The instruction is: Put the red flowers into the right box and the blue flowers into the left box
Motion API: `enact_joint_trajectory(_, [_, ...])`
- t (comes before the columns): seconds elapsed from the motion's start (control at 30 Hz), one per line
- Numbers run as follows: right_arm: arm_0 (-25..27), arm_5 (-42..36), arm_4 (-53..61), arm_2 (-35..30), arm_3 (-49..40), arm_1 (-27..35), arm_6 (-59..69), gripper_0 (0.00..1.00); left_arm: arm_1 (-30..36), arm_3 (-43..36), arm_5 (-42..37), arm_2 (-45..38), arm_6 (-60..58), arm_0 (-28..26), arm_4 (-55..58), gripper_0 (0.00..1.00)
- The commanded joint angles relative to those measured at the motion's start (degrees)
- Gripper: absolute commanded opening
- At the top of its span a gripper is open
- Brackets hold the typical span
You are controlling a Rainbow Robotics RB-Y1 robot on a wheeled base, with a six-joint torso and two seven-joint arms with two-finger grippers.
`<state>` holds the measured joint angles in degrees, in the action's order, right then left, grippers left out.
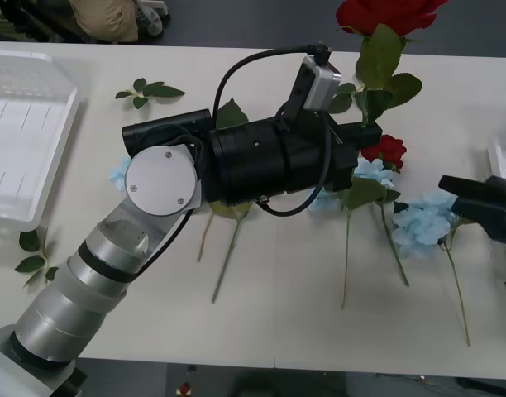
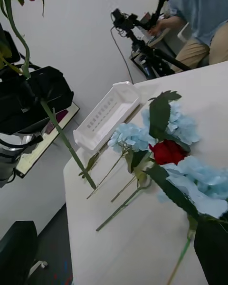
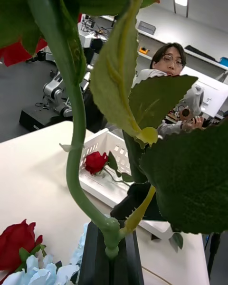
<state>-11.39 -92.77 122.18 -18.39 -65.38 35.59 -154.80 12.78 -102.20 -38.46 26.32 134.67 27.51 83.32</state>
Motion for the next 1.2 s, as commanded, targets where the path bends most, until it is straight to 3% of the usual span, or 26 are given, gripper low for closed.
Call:
enact_joint_trajectory(0.03, [-2.67,-0.39,-0.63,1.42,-3.43,-2.19,-0.2,0.97,-0.39,-1.16,0.32,-0.31,1.65,2.02,0.44,0.0])
enact_joint_trajectory(0.53, [-10.14,0.57,-1.51,12.06,-3.61,-7.47,-0.2,0.97,-0.39,-1.16,0.32,-0.31,1.65,2.02,0.44,0.0])
enact_joint_trajectory(0.83, [-14.1,5.41,-2.56,18.83,-3.61,-10.72,-0.2,0.95,-0.39,-1.16,0.32,-0.31,1.65,2.02,0.44,0.0])
enact_joint_trajectory(0.9, [-14.36,6.55,-2.65,19.7,-3.61,-10.81,-0.2,0.65,-0.39,-1.16,0.32,-0.31,1.65,2.02,0.44,0.0])
enact_joint_trajectory(0.97, [-14.63,8.13,-3.0,20.58,-3.61,-10.81,-0.2,0.05,-0.39,-1.16,0.32,-0.31,1.65,2.02,0.44,0.0])
enact_joint_trajectory(1.0, [-14.71,8.31,-3.35,20.58,-3.61,-10.81,-0.2,0.0,-0.39,-1.16,0.32,-0.31,1.65,2.02,0.44,0.0])
enact_joint_trajectory(1.2, [-14.89,8.4,-4.06,20.41,-3.61,-10.54,-0.2,0.0,-0.39,-1.16,0.32,-0.31,1.65,2.02,0.44,0.0])
